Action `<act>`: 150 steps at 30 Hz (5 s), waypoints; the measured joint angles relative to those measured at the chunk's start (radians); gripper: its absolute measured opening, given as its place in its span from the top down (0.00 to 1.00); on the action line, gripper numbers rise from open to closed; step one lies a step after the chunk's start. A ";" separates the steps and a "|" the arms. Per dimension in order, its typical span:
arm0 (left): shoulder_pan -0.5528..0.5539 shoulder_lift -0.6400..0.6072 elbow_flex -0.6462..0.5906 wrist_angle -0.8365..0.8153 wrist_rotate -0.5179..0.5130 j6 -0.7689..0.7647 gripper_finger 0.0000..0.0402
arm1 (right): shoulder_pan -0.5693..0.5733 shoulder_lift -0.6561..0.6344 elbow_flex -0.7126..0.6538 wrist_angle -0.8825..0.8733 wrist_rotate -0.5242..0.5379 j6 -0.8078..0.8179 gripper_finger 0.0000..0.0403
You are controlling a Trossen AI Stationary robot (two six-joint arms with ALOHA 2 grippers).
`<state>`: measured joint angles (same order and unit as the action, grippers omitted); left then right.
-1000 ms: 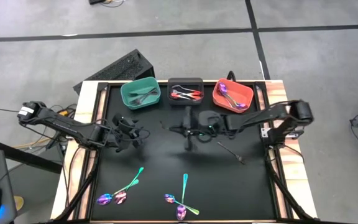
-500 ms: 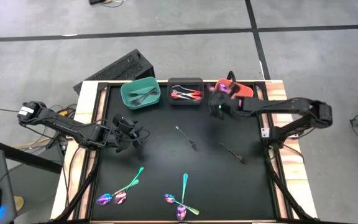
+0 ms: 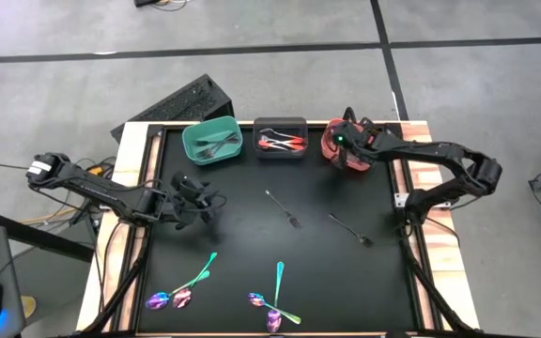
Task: Sort silverware by color (type)
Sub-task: Put the blue spoon into the orange bin, then put the black fork into the green bin
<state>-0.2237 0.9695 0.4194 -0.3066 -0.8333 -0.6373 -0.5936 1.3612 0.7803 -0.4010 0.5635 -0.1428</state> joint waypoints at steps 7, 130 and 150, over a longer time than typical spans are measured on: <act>0.023 0.000 0.000 0.063 0.043 0.026 0.54 | -0.023 -0.008 0.001 0.049 -0.003 0.050 0.67; 0.027 0.000 0.001 0.134 0.061 0.095 0.54 | 0.713 0.530 0.363 0.118 -0.299 0.399 0.71; 0.021 0.041 0.001 0.236 0.075 0.131 0.54 | 0.685 0.592 0.361 0.169 -0.287 0.381 0.97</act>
<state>-0.2031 1.0106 0.4202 -0.0710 -0.7579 -0.5059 0.0910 1.9530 1.1416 -0.2325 0.2768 0.2378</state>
